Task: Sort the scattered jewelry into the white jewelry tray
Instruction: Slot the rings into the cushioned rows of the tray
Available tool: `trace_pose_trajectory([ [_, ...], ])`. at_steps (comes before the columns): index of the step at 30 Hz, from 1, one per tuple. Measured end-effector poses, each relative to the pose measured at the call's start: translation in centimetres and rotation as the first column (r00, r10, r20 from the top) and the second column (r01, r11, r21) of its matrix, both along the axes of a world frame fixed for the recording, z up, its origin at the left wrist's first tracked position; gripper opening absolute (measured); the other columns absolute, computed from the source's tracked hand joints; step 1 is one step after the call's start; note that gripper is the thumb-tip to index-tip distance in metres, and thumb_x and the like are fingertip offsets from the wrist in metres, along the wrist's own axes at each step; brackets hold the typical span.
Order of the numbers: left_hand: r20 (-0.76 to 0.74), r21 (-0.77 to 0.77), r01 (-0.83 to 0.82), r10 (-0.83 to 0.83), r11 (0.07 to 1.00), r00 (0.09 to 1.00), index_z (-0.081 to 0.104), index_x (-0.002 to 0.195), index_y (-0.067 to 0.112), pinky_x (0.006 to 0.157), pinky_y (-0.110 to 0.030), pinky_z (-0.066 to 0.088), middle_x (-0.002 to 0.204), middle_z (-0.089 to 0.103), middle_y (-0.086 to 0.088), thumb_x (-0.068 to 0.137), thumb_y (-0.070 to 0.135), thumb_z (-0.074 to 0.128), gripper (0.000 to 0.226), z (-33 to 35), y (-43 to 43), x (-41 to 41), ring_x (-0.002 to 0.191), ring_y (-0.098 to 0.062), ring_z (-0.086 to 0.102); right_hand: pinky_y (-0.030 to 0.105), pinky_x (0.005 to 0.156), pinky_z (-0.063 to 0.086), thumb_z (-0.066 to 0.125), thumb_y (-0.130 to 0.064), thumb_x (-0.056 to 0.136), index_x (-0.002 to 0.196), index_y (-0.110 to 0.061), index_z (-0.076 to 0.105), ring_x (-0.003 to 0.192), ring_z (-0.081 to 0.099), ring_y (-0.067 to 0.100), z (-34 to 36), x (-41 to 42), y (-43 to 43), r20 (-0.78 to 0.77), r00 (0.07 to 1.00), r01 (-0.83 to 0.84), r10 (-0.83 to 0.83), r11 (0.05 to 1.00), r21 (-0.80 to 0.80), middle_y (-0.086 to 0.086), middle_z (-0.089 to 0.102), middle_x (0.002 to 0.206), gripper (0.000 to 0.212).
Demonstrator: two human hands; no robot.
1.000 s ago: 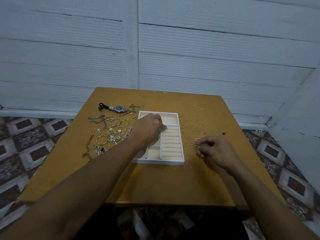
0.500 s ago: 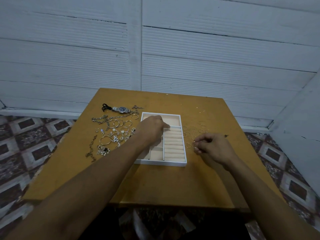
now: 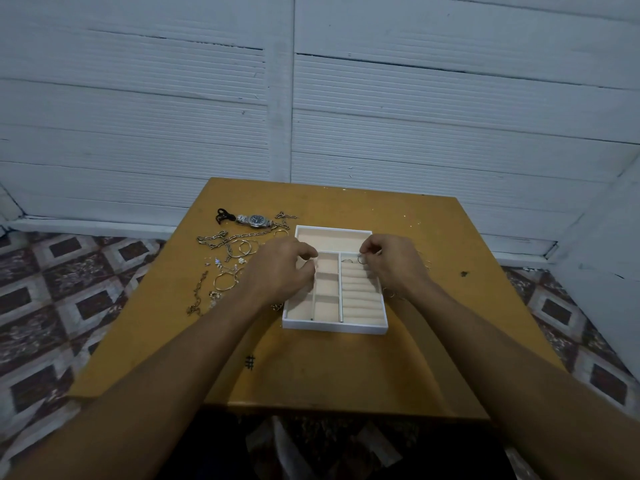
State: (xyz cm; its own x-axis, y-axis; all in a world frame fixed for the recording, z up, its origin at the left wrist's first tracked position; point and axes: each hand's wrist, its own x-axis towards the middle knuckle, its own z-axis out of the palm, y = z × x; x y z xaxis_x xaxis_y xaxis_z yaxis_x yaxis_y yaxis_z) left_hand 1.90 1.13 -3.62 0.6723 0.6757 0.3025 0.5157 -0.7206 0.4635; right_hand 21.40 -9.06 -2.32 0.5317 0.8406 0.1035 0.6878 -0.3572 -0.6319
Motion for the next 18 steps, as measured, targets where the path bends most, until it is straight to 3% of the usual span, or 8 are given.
trace_pose_trajectory([
  [3,-0.009,-0.014,0.008,-0.008,1.0,1.0,0.071,0.114,0.023,0.079,-0.033,0.052,0.107,0.07,0.005,0.088,0.031,0.057,0.03,-0.1,-0.2,-0.3,0.094,-0.014,0.06,0.04,0.067,0.058,0.058,-0.018,0.084,0.078,-0.023,0.067,0.062,0.067,0.014,-0.3,-0.2,0.5,0.072,0.997,0.007,-0.005,1.0,-0.019,-0.005,0.069,0.071,0.012],
  [7,-0.021,-0.015,0.025,-0.026,1.0,0.999,0.071,0.114,0.021,0.081,-0.033,0.052,0.109,0.07,0.002,0.089,0.029,0.058,0.03,0.1,-0.4,-0.5,0.097,-0.015,0.061,0.039,0.07,0.055,0.061,-0.021,0.086,0.085,-0.023,0.071,0.077,0.063,0.017,-0.6,-0.2,0.7,0.221,0.975,-0.014,0.019,1.0,-0.024,-0.003,0.067,0.087,0.01],
  [18,-0.055,-0.017,0.004,-0.005,1.0,0.998,0.071,0.114,0.023,0.082,-0.038,0.054,0.112,0.068,0.003,0.088,0.03,0.058,0.03,0.0,-0.7,-0.3,0.098,-0.016,0.06,0.033,0.074,0.048,0.057,-0.02,0.09,0.101,-0.022,0.075,0.093,0.061,0.02,-1.4,-0.5,0.1,0.42,0.905,-0.068,0.072,0.997,-0.024,-0.001,0.072,0.1,0.021],
])
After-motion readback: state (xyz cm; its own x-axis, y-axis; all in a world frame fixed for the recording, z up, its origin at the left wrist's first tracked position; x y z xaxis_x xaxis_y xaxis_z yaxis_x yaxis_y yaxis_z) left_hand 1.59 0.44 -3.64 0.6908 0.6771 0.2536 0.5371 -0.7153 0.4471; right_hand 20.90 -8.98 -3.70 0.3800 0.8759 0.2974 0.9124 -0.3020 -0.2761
